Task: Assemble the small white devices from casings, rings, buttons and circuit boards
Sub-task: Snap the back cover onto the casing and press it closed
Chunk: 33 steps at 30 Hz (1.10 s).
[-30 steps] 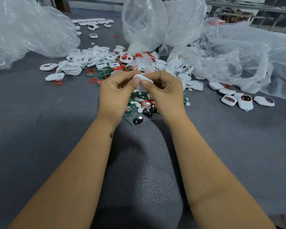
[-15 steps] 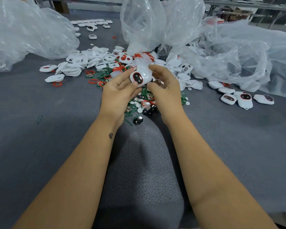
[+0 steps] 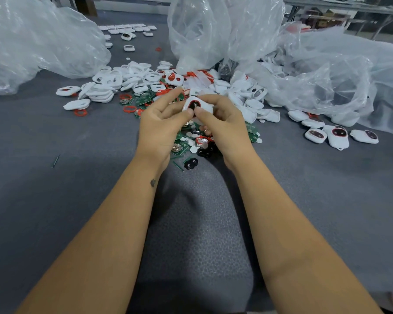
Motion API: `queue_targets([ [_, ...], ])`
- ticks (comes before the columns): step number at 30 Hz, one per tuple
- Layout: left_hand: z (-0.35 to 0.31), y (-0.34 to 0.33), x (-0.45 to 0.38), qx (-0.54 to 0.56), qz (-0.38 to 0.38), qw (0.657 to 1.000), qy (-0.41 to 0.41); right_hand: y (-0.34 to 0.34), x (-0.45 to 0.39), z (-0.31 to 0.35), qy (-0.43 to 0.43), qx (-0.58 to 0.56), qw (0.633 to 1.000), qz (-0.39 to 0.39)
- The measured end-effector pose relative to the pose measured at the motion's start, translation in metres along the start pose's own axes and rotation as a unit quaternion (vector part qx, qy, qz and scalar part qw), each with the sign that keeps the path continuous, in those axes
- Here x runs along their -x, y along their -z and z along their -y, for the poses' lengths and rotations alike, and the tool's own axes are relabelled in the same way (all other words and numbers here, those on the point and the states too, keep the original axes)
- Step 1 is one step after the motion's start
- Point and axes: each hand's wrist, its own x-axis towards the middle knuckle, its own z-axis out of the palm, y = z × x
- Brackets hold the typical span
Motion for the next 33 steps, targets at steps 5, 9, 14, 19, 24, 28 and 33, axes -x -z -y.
queue_targets([
  [5,-0.0007,0.0028,-0.0023,0.033,-0.013,0.999,0.013,0.0,-0.0011,0.0016,-0.018,-0.081,0.996,-0.012],
  [9,0.0031,0.002,-0.0001,-0.061,0.046,0.996,-0.04,0.0004,-0.0005,0.0026,-0.008,-0.061,0.998,0.007],
  [14,0.0035,0.0025,0.0002,-0.082,0.037,0.994,-0.058,0.0004,0.0003,0.0015,0.005,-0.037,0.999,0.006],
  [19,0.0039,0.0008,0.0001,-0.106,0.027,0.992,-0.061,-0.0031,-0.0003,-0.003,0.02,-0.021,1.0,-0.003],
  [24,0.0036,0.002,-0.0006,-0.106,0.018,0.992,-0.071,-0.0031,-0.0003,-0.0019,0.027,-0.01,1.0,0.0],
  [28,0.0056,0.0021,-0.0013,-0.091,0.024,0.993,-0.07,-0.0012,-0.0019,-0.0013,0.015,-0.021,1.0,-0.008],
  [33,0.0056,-0.001,-0.0015,-0.086,0.028,0.994,-0.066,0.0005,-0.0007,0.0006,0.027,-0.032,0.999,-0.008],
])
